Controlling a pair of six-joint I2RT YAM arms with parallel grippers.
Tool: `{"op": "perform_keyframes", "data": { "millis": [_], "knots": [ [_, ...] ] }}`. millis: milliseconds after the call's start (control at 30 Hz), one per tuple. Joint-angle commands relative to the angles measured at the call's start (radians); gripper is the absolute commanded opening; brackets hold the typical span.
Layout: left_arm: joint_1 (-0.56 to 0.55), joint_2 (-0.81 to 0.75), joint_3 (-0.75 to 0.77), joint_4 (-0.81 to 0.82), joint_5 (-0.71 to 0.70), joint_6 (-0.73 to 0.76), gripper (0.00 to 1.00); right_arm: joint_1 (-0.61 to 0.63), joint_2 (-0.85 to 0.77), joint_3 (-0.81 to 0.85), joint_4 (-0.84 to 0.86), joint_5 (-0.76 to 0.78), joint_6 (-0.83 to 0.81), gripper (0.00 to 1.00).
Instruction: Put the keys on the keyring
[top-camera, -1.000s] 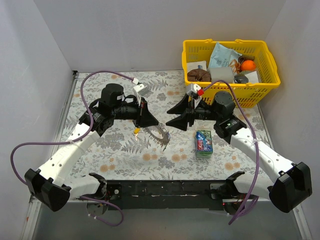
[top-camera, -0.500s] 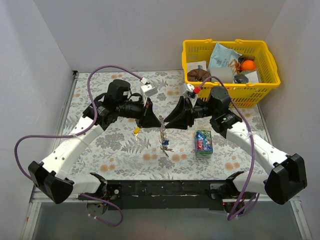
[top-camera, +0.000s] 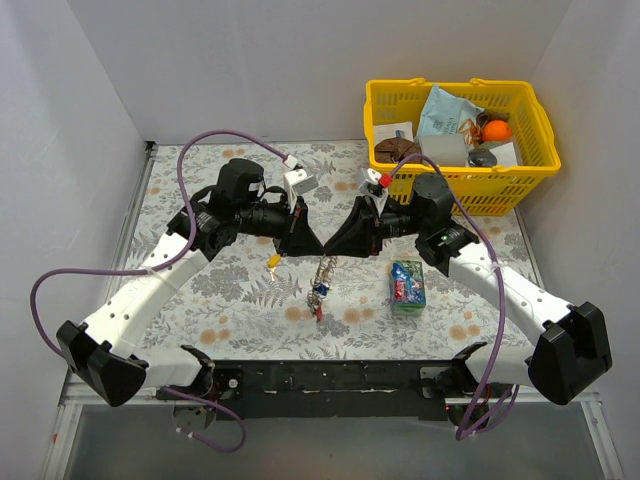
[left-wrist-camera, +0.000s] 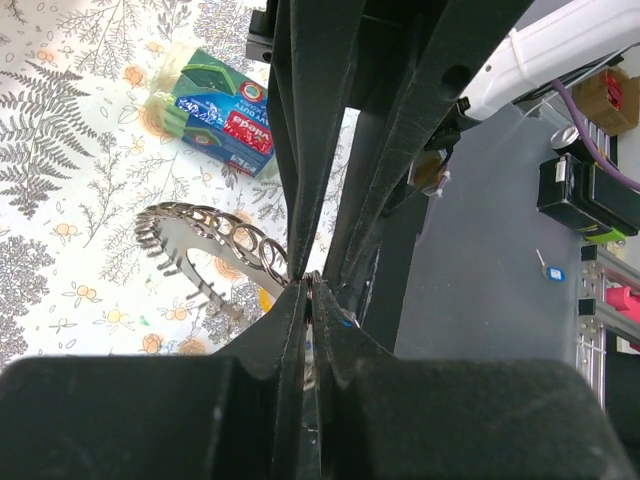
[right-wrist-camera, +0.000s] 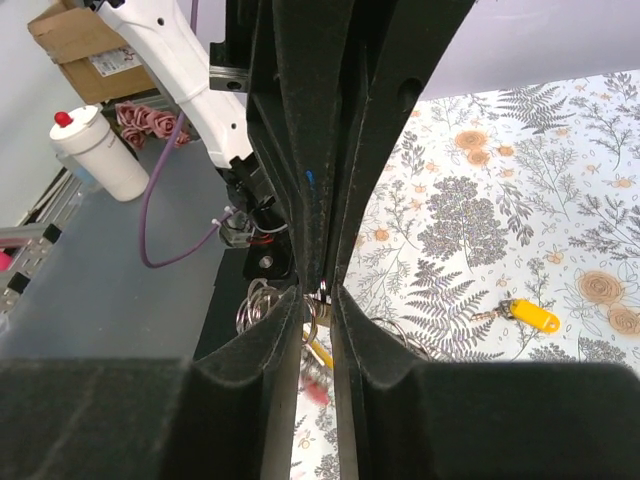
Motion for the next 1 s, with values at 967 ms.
{"op": "perform_keyframes", "data": {
  "millis": [967],
  "knots": [
    [-0.013,-0.136,-0.073,0.287,-0.062,-0.116,0.34,0.01,-0.018,-0.028,0.087,0.042,0.033,0.01]
  ]
}}
